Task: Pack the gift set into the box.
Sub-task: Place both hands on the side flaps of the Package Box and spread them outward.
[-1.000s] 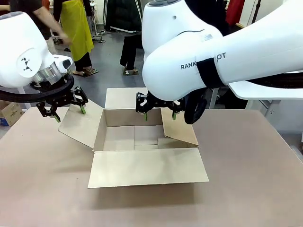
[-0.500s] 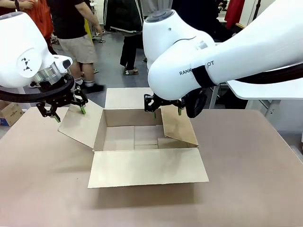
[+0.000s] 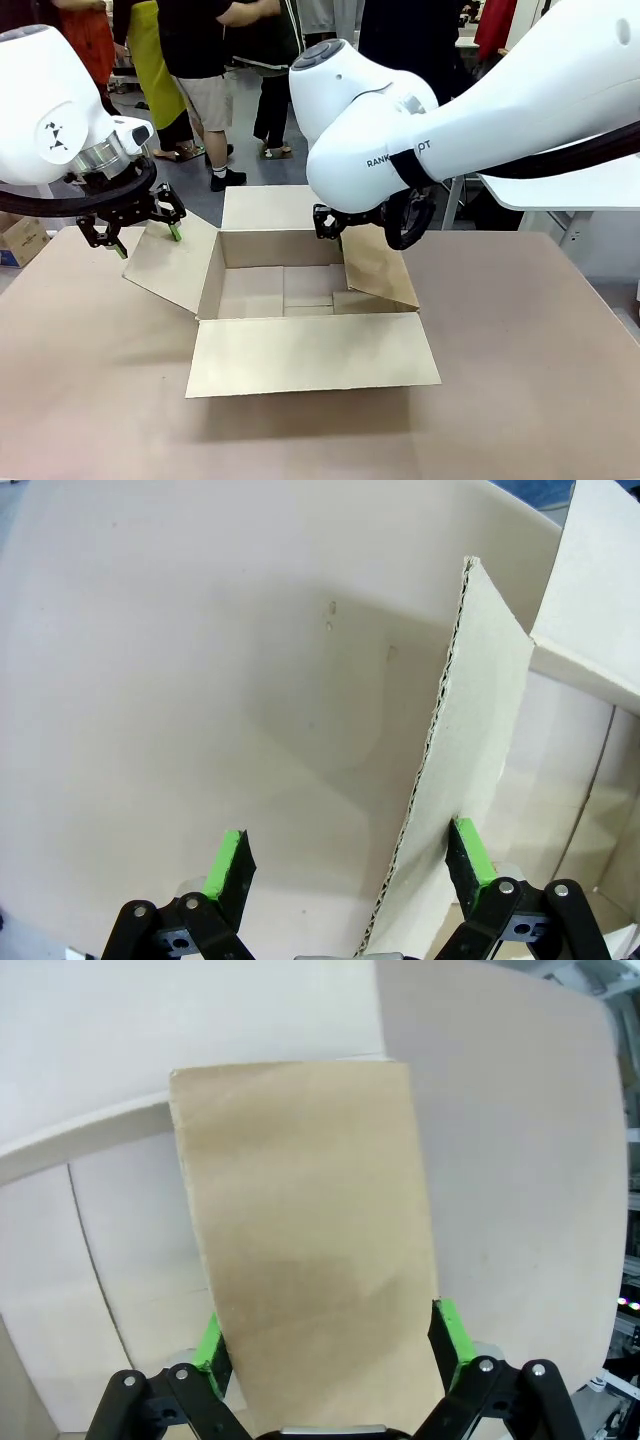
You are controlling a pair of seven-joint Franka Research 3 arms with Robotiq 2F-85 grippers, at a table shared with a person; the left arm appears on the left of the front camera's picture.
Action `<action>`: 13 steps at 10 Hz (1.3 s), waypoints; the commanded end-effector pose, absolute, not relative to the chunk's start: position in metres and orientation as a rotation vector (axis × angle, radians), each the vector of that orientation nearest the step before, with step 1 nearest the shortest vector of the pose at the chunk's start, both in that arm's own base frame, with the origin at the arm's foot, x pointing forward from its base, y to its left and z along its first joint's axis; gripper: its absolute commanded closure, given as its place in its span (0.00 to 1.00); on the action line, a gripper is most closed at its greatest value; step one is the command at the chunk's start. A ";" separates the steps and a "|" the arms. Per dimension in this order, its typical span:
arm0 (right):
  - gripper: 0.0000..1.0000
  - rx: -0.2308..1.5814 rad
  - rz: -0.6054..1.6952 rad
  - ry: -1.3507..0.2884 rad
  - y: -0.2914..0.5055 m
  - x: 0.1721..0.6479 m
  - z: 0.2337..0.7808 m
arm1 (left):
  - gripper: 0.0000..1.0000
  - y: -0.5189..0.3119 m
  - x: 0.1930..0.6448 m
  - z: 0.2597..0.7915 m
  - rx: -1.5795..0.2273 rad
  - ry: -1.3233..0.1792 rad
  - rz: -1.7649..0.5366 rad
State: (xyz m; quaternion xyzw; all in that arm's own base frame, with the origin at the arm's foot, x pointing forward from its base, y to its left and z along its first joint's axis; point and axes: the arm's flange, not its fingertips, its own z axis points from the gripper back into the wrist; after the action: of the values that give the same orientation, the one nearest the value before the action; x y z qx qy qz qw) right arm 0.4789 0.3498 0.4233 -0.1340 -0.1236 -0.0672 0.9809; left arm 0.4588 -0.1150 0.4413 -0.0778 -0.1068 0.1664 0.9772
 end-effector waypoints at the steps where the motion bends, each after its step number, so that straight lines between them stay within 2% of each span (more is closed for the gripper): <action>1: 0.00 -0.363 -0.194 -0.289 0.336 0.468 0.439 | 0.00 -0.115 0.458 0.444 -0.138 -0.218 0.344; 5: 0.00 -0.268 -0.250 -0.277 0.271 0.446 0.480 | 0.00 -0.115 0.458 0.444 -0.138 -0.218 0.344; 7: 0.00 -0.152 -0.240 -0.234 0.229 0.445 0.482 | 0.00 -0.115 0.458 0.444 -0.138 -0.218 0.344; 9: 0.00 -0.049 -0.273 -0.192 0.184 0.445 0.474 | 0.00 -0.115 0.458 0.444 -0.138 -0.218 0.344; 13: 0.00 0.196 -0.264 -0.153 0.123 0.447 0.422 | 0.00 -0.115 0.458 0.444 -0.138 -0.218 0.344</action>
State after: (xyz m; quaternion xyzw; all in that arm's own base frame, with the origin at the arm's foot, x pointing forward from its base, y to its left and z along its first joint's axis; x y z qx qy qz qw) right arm 0.4524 0.1315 0.4320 0.0517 -0.0810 -0.1477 0.9844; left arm 0.4589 -0.1150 0.4416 -0.0778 -0.1070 0.1664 0.9771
